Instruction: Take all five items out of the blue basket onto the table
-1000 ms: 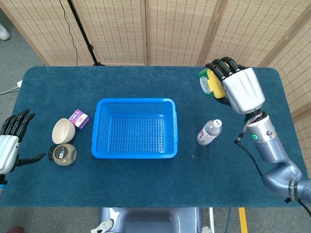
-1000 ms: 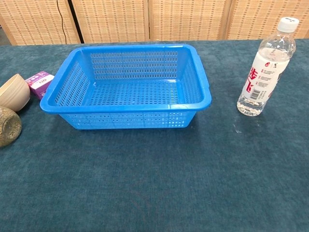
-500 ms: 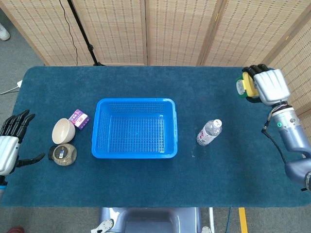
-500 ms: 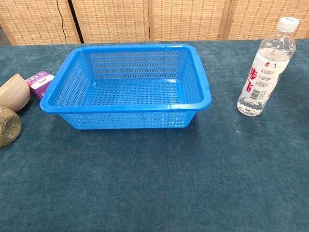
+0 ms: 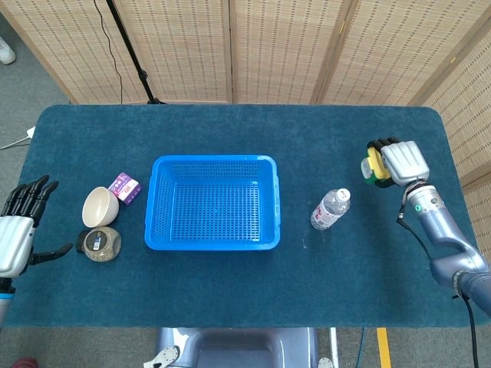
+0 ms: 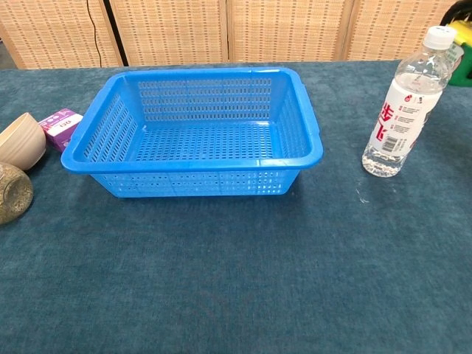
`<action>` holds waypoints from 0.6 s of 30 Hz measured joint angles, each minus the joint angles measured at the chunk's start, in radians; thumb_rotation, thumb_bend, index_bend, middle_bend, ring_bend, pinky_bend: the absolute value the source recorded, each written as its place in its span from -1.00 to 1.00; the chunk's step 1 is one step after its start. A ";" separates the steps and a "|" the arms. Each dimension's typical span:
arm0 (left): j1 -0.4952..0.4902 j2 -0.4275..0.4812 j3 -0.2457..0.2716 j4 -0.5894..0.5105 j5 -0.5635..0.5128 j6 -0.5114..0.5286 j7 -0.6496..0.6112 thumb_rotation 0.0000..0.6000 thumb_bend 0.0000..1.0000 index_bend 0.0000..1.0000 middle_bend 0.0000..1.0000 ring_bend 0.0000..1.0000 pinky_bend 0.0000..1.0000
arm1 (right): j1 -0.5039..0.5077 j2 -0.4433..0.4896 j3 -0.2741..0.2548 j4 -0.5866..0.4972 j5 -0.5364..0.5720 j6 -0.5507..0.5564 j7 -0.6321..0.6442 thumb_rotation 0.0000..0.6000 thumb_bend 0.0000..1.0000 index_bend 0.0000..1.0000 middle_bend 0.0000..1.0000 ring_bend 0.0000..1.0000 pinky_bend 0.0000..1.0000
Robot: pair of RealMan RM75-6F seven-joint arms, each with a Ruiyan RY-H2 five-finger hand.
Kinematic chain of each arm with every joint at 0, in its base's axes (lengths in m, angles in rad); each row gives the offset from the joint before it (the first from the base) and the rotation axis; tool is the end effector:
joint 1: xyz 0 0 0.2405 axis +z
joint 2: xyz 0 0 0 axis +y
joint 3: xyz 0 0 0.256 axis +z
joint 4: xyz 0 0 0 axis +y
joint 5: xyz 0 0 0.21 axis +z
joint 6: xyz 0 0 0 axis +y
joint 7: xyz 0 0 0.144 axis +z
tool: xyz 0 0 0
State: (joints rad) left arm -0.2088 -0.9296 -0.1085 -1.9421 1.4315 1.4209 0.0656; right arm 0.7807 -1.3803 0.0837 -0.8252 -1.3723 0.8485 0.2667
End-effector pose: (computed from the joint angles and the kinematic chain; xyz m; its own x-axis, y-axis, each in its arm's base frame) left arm -0.2360 0.2180 0.1891 0.3171 -0.0115 0.9483 0.9431 -0.1019 -0.3165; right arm -0.2742 -0.4449 0.1346 0.6137 -0.1029 0.7828 -0.7823 -0.2129 0.5853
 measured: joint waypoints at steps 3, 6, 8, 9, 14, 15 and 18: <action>-0.001 -0.003 -0.001 -0.003 -0.008 -0.003 0.010 1.00 -0.91 -1.00 -1.00 -1.00 -1.00 | 0.002 -0.033 -0.014 0.027 -0.023 -0.013 0.043 1.00 -0.97 -0.80 -0.77 -0.74 -0.28; -0.001 -0.003 -0.003 -0.004 -0.012 -0.002 0.012 1.00 -0.91 -1.00 -1.00 -1.00 -1.00 | 0.008 -0.040 -0.032 0.029 -0.043 -0.052 0.095 1.00 -1.00 -1.00 -1.00 -1.00 -0.59; -0.001 -0.002 -0.002 -0.003 -0.013 -0.004 0.013 1.00 -0.91 -1.00 -1.00 -1.00 -1.00 | 0.014 -0.040 -0.042 0.026 -0.052 -0.083 0.120 1.00 -1.00 -1.00 -1.00 -1.00 -0.70; -0.001 -0.002 -0.002 -0.003 -0.014 -0.006 0.013 1.00 -0.91 -1.00 -1.00 -1.00 -1.00 | 0.016 -0.038 -0.045 0.020 -0.056 -0.096 0.131 1.00 -1.00 -1.00 -1.00 -1.00 -0.72; -0.003 -0.001 0.000 0.005 -0.021 -0.016 0.013 1.00 -0.91 -1.00 -1.00 -1.00 -1.00 | 0.016 -0.008 -0.041 -0.039 -0.060 -0.088 0.134 1.00 -1.00 -1.00 -1.00 -1.00 -0.85; -0.003 -0.002 0.001 0.007 -0.022 -0.018 0.014 1.00 -0.91 -1.00 -1.00 -1.00 -1.00 | 0.011 0.009 -0.036 -0.069 -0.060 -0.066 0.125 1.00 -1.00 -1.00 -1.00 -1.00 -0.86; -0.002 -0.005 0.008 0.014 -0.022 -0.024 0.016 1.00 -0.91 -1.00 -1.00 -1.00 -1.00 | -0.009 0.051 -0.024 -0.148 -0.059 -0.004 0.096 1.00 -1.00 -1.00 -1.00 -1.00 -0.91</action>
State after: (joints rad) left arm -0.2106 -0.9344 -0.1004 -1.9281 1.4099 1.3968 0.0820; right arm 0.7719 -1.3291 0.0601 -0.9731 -1.4310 0.8446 0.3626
